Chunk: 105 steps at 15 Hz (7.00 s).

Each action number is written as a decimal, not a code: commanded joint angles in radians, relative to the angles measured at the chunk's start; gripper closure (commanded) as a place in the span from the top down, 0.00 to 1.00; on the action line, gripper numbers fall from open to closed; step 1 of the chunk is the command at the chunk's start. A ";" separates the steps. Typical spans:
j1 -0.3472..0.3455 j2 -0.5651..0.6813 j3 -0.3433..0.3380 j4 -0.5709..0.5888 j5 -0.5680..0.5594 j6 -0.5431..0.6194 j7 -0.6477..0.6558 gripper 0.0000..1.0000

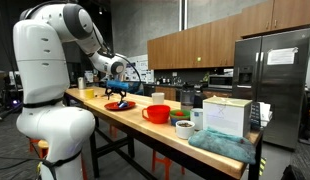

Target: Remove the video game controller from the red plate onto the table

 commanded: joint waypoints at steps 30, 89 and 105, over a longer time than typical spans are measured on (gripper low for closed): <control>0.000 0.213 0.131 0.133 -0.255 0.373 0.016 1.00; -0.010 0.252 0.100 0.465 -0.414 -0.338 0.041 1.00; -0.018 0.205 0.092 0.279 -0.311 -0.153 0.053 1.00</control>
